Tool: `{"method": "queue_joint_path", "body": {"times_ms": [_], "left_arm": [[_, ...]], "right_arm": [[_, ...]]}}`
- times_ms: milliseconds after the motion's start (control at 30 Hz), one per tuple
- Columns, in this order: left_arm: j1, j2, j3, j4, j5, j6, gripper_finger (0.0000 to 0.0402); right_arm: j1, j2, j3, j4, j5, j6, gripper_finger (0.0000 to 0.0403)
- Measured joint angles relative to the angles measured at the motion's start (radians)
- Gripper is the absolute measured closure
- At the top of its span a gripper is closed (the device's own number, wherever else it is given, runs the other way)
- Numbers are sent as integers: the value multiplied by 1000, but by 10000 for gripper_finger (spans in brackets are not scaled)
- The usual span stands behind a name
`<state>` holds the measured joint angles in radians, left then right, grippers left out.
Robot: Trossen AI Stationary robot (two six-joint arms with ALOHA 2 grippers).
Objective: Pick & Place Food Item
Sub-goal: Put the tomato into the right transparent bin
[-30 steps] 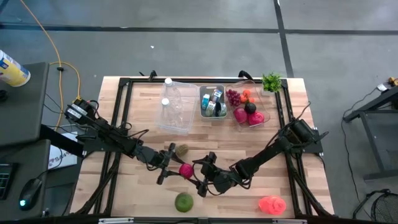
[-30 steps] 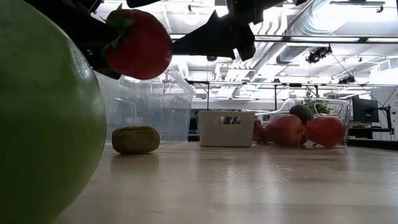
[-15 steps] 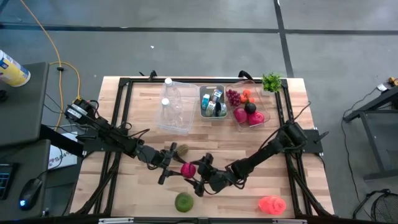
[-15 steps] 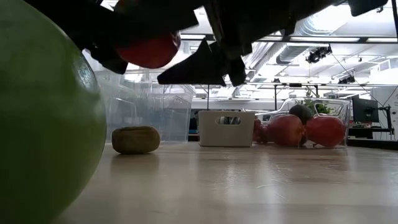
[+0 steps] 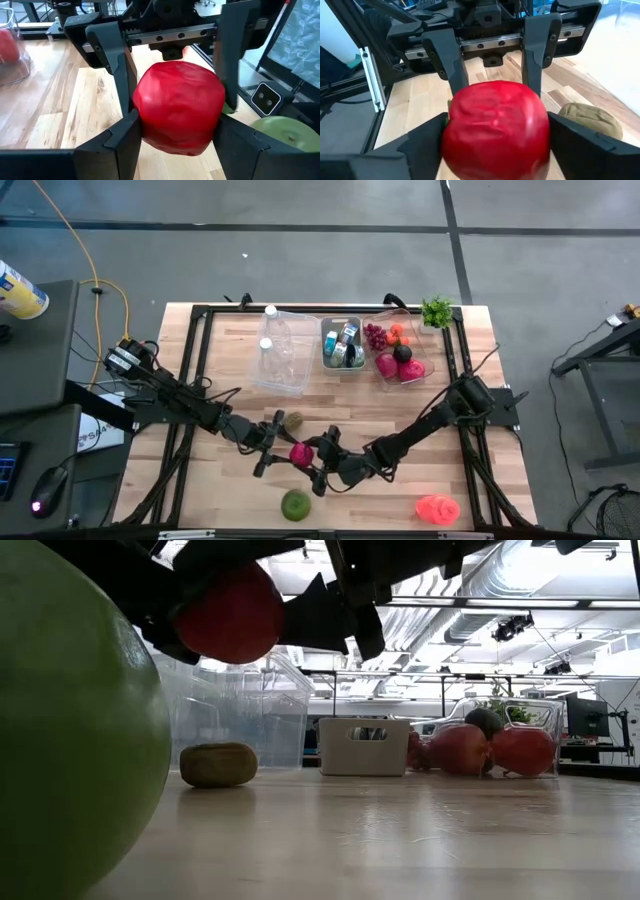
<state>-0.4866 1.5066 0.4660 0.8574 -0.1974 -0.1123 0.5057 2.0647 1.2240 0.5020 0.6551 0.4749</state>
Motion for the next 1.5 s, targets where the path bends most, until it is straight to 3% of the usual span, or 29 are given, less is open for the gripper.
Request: {"method": "queue_joint_path", "body": {"times_ms": [267,700,867,1167,1500], "left_arm": [[0,0,-2,-5,-3,-12,197],[-3,1,-2,14,2,-66,189],[-4,1,-2,15,29,8,153],[-16,2,-2,16,47,25,49],[-13,-1,0,52,32,13,36]], "right_arm": [[-3,0,0,-18,-34,26,174],[-3,-2,1,-29,-56,56,176],[-2,-2,1,-32,-64,50,174],[3,-2,2,-62,-80,70,175],[25,0,1,-269,-186,222,176]]}}
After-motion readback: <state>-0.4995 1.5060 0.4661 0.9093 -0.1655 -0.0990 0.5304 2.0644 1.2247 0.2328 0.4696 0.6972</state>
